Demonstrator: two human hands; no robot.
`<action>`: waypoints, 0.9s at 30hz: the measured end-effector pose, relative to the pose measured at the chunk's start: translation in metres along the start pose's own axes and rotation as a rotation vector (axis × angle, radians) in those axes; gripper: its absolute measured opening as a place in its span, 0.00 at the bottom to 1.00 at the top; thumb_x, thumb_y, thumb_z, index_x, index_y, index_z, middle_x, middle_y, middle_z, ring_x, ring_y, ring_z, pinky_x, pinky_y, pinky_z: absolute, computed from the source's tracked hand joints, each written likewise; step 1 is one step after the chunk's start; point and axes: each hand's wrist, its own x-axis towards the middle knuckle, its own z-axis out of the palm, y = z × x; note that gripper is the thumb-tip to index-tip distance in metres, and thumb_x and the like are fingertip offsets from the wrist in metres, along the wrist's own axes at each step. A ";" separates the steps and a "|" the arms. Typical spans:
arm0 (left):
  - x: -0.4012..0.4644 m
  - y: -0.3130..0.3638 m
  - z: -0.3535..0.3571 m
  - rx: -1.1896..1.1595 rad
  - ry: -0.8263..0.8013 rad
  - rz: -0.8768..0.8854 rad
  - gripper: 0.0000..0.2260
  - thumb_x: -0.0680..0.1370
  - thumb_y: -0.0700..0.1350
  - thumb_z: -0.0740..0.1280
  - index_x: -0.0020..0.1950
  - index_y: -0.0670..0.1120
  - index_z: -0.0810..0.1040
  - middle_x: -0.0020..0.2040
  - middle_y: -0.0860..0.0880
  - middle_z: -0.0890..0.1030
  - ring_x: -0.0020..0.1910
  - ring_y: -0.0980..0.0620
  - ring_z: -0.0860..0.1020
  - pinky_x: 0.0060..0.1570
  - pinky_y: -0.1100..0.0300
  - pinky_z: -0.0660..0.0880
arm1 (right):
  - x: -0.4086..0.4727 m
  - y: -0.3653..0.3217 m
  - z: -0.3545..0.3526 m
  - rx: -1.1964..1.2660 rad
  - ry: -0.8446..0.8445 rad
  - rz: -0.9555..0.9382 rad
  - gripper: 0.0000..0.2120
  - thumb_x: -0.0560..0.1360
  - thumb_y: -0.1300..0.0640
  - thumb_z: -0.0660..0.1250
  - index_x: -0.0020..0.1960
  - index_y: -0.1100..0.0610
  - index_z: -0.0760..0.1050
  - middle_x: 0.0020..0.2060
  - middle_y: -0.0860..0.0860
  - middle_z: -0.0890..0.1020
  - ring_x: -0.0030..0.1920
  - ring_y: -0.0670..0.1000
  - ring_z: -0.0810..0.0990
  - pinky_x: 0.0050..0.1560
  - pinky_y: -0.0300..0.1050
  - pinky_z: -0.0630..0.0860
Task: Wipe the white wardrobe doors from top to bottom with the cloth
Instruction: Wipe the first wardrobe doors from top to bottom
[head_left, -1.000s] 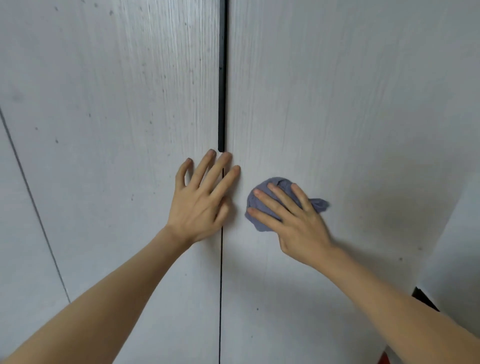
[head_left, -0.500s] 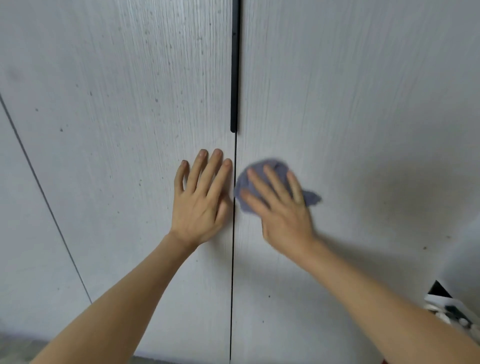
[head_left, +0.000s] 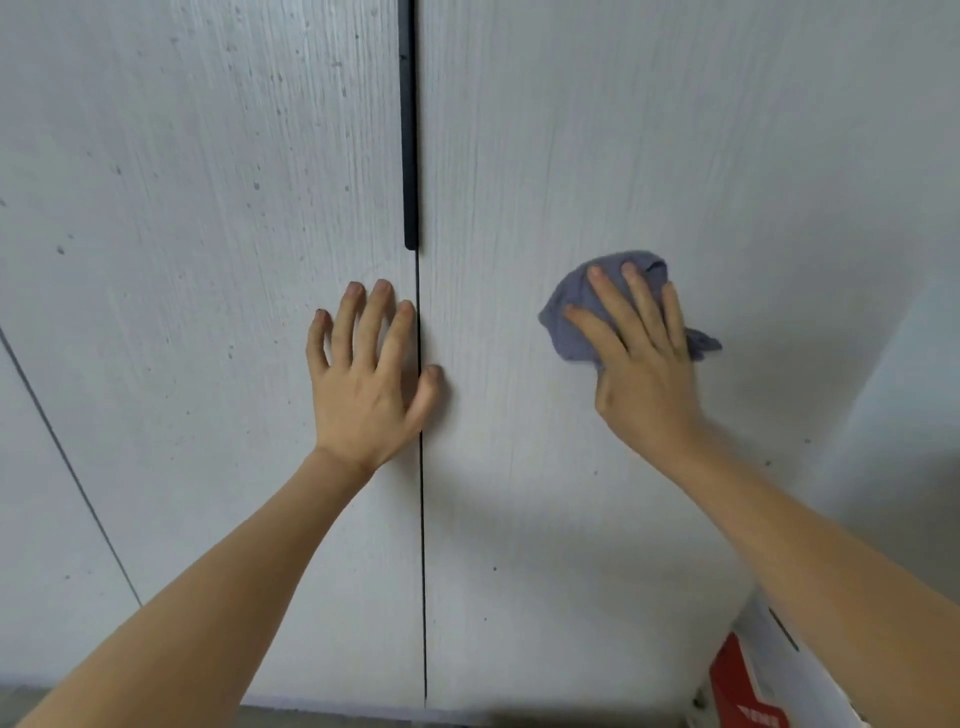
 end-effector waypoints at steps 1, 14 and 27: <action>-0.002 0.005 -0.001 -0.012 -0.019 -0.022 0.25 0.75 0.54 0.60 0.68 0.41 0.67 0.70 0.39 0.68 0.72 0.39 0.60 0.67 0.38 0.59 | -0.004 -0.002 -0.002 0.020 0.012 0.079 0.24 0.72 0.67 0.55 0.68 0.55 0.65 0.70 0.57 0.66 0.71 0.60 0.58 0.73 0.55 0.45; -0.013 0.040 -0.021 -0.004 -0.262 0.039 0.28 0.76 0.56 0.53 0.73 0.44 0.63 0.74 0.41 0.61 0.73 0.38 0.56 0.67 0.35 0.51 | -0.055 0.056 -0.023 -0.081 -0.155 -0.246 0.27 0.73 0.69 0.57 0.70 0.53 0.62 0.73 0.54 0.60 0.74 0.57 0.55 0.72 0.55 0.51; -0.003 0.137 -0.002 -0.097 -0.202 0.289 0.26 0.74 0.52 0.57 0.73 0.50 0.64 0.74 0.41 0.62 0.72 0.36 0.58 0.66 0.33 0.52 | -0.115 0.050 -0.030 -0.035 -0.302 -0.107 0.28 0.74 0.60 0.52 0.74 0.50 0.58 0.73 0.56 0.60 0.73 0.61 0.54 0.72 0.57 0.49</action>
